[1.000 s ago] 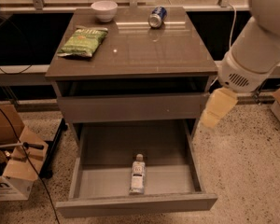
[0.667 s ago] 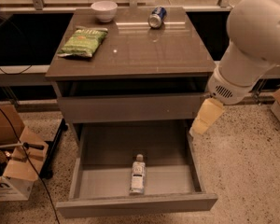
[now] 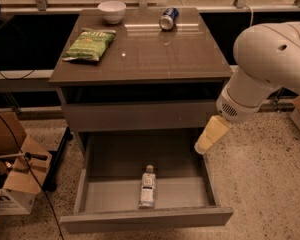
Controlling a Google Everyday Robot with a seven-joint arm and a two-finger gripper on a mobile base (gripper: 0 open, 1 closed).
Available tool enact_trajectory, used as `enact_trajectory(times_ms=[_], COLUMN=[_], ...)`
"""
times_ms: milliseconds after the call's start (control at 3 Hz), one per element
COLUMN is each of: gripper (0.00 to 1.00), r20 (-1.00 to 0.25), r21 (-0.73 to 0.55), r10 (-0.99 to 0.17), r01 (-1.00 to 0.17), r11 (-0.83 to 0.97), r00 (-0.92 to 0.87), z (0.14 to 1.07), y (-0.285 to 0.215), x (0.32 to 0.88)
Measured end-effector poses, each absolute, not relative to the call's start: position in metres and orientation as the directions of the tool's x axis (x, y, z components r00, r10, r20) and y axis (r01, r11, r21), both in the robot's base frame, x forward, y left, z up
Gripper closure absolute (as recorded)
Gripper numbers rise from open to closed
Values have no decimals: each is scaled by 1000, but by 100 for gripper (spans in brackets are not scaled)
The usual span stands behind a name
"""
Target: Pick blue plastic bottle from middle drawer and place on counter
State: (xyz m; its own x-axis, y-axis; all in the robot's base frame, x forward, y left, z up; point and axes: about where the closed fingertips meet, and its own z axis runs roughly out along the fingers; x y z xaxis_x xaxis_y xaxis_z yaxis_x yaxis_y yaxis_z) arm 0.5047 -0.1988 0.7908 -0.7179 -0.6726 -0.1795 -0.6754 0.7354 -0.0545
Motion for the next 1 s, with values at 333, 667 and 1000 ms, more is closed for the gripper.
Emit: enact_trajectory(times_ms=[333,667,1000], gripper=[0,0,0], r20=[-168,-179,-205], r21=[-56,-2,46], r10=[-659,-623,-557], r01=[-660,-633,-577], r11=[749,774,816], r00=[-733,-762,-805], z=[791,766,729], y=[-200,-178,-142], x=[507,511,523])
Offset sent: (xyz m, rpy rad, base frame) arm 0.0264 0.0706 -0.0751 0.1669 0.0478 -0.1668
